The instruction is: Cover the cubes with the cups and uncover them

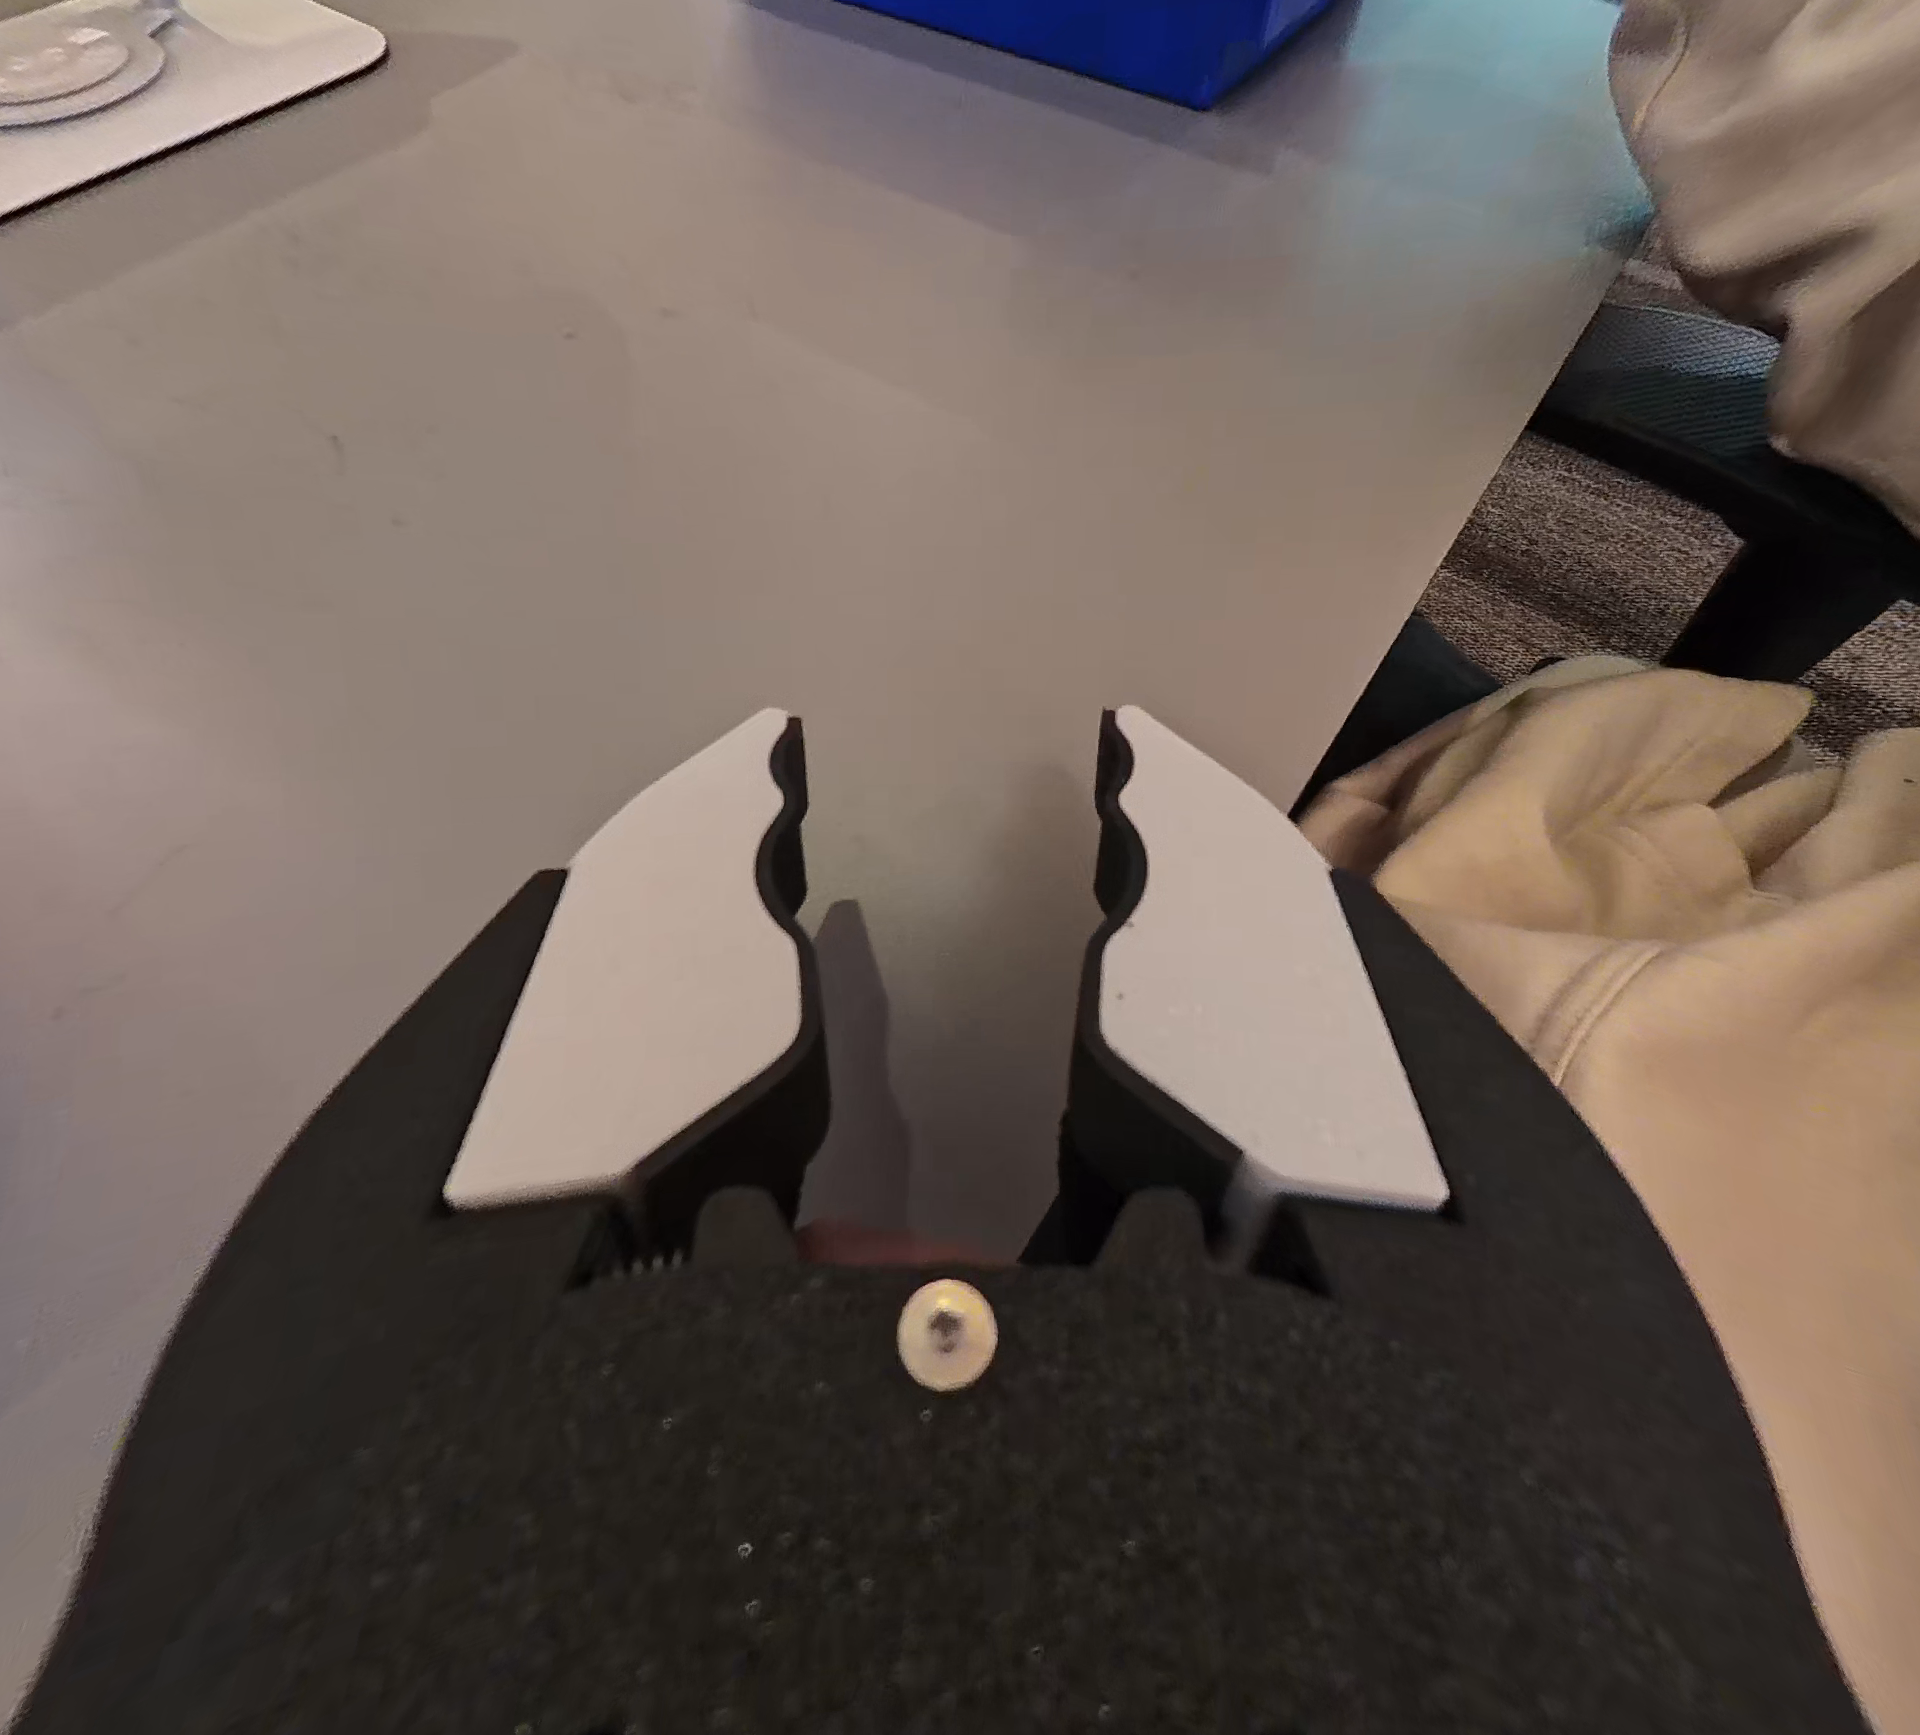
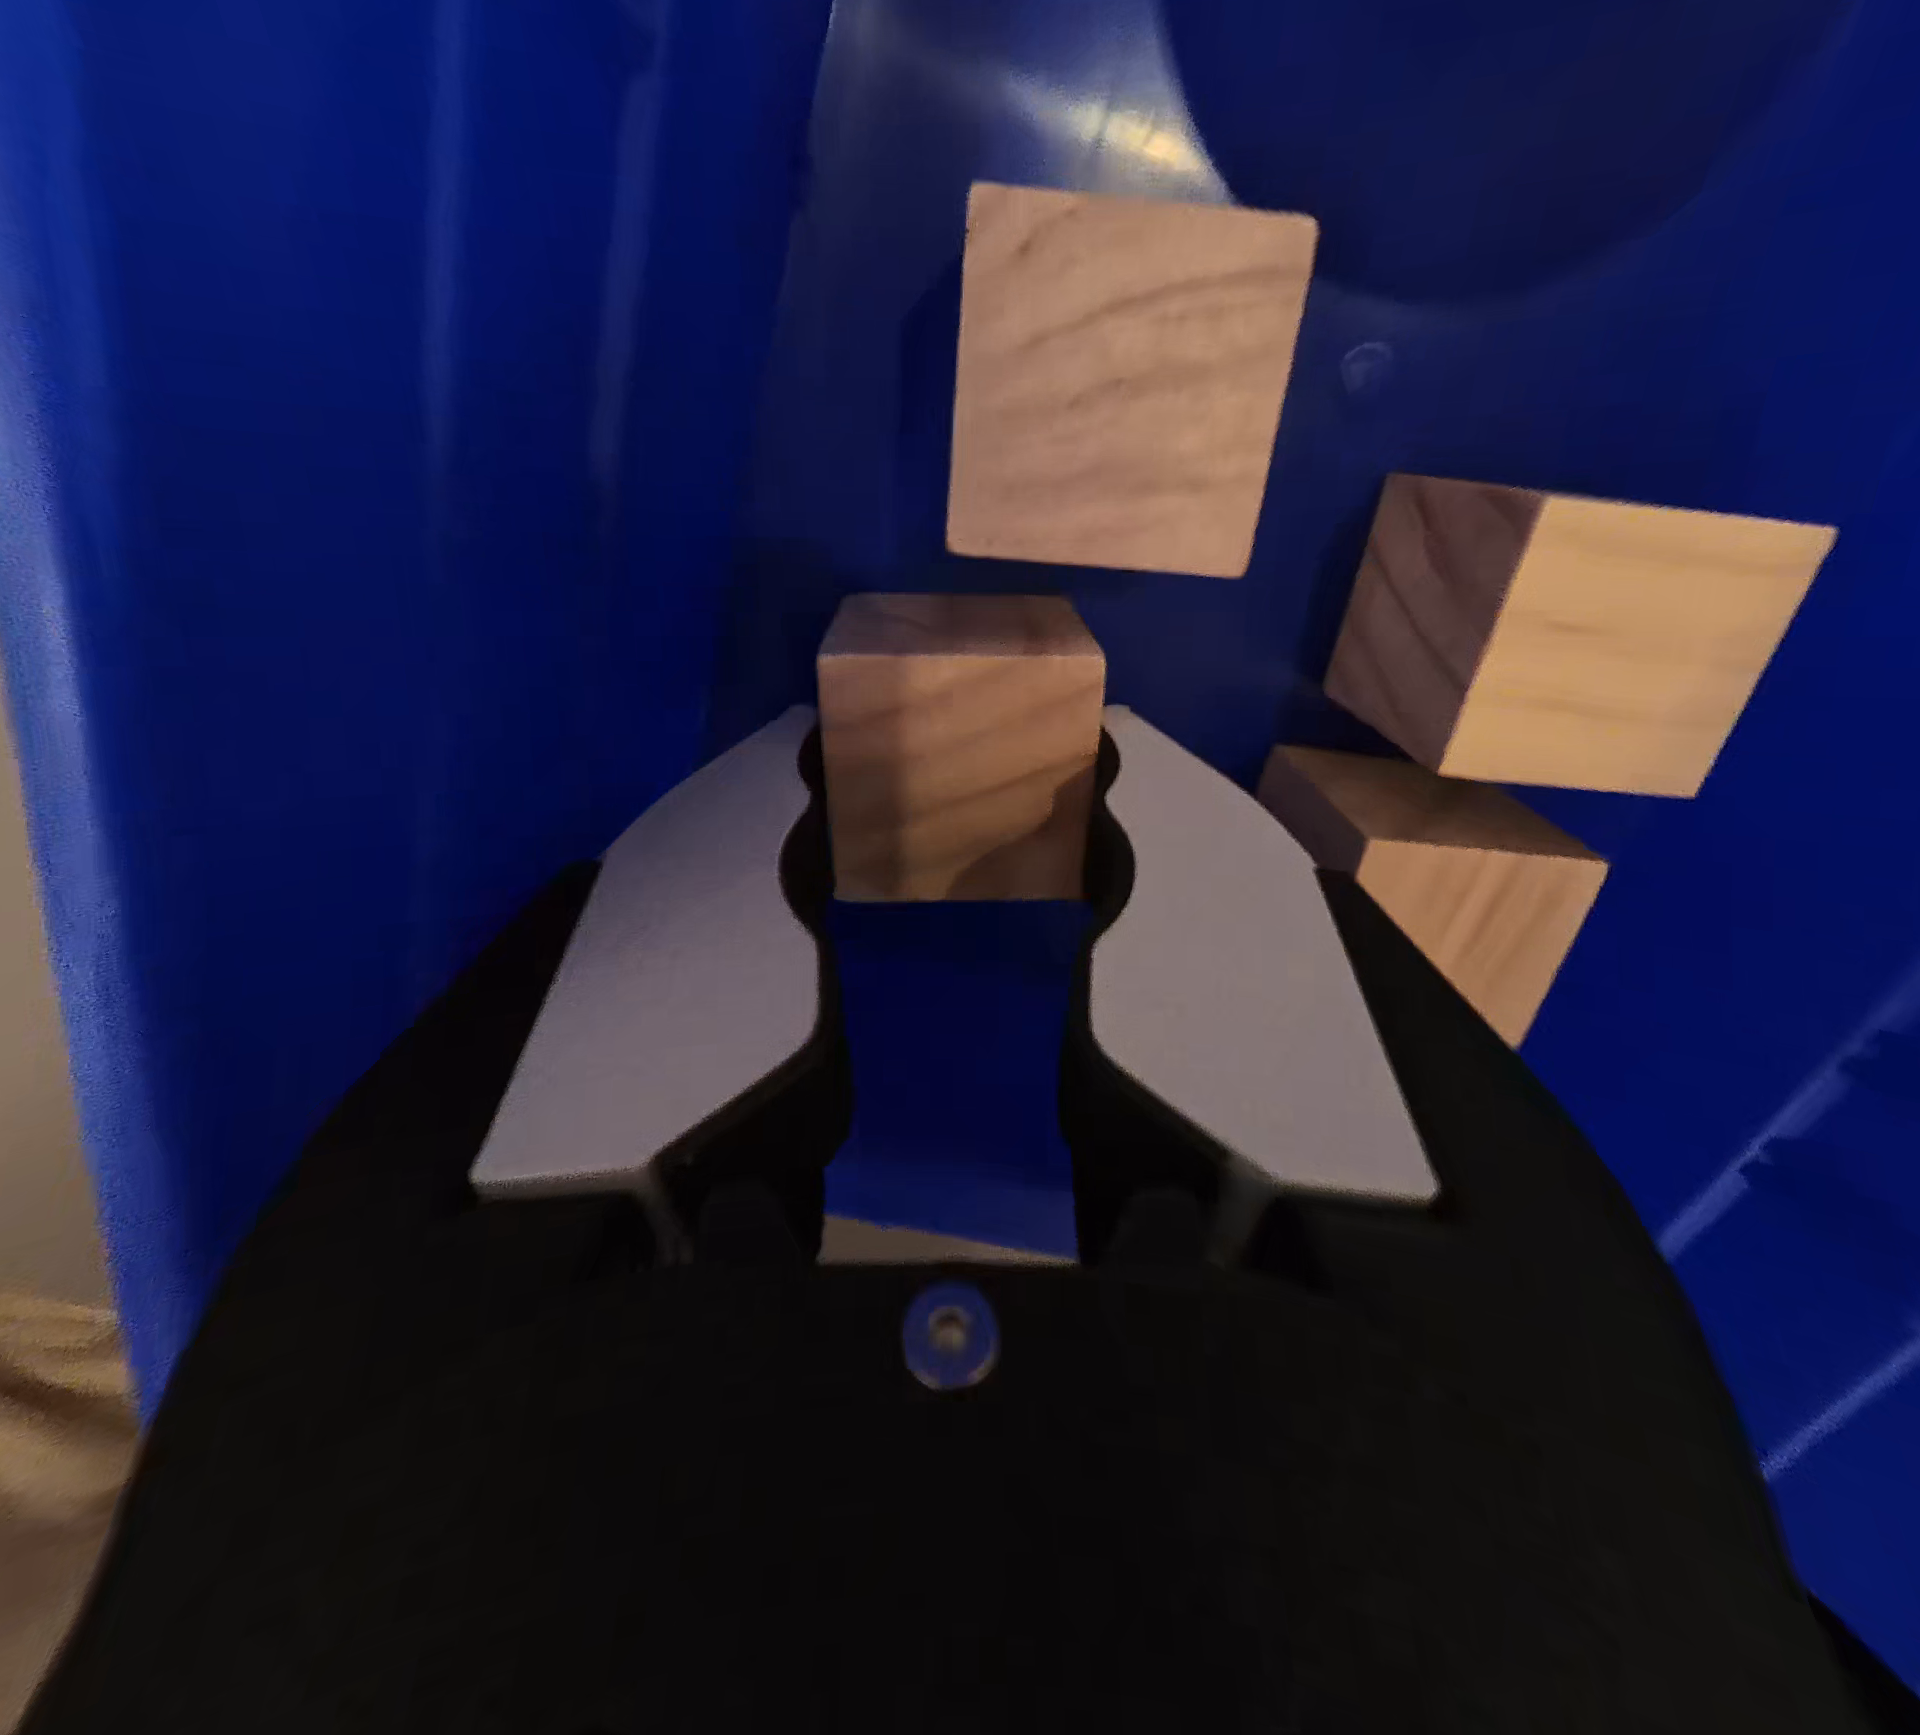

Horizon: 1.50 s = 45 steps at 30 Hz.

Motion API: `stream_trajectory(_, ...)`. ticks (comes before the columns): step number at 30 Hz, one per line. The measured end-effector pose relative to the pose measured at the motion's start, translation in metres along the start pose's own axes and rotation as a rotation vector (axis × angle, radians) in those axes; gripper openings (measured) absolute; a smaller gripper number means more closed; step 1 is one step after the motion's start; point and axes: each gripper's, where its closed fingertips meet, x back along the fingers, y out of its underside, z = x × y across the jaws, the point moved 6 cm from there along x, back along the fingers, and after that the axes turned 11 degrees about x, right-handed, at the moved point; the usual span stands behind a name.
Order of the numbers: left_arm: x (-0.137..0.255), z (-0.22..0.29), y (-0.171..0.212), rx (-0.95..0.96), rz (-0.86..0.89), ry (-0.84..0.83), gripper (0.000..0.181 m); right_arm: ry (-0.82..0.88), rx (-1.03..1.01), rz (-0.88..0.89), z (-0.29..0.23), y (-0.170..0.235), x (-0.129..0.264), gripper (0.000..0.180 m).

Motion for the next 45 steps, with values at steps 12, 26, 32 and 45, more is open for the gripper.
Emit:
stream_trajectory(12, 0.008, -0.015, -0.019, 0.028, 0.137, -0.197, 0.058, 0.236, 0.166, 0.657, -0.043, 0.018, 0.122, 0.065)
stream_trajectory(26, 0.016, -0.059, -0.024, 0.179, 0.207, -0.739, 0.053, 0.028, 0.214, 1.299, -0.221, 0.052, 0.065, 0.058)
stream_trajectory(32, 0.022, -0.068, -0.019, 0.205, 0.208, -0.745, 0.052, 0.040, 0.250, 1.217, -0.224, 0.051, 0.053, 0.059)
stream_trajectory(45, 0.016, -0.066, -0.017, 0.159, 0.156, -0.698, 0.053, 0.438, -0.100, 1.129, -0.123, 0.073, 0.067, 0.074)
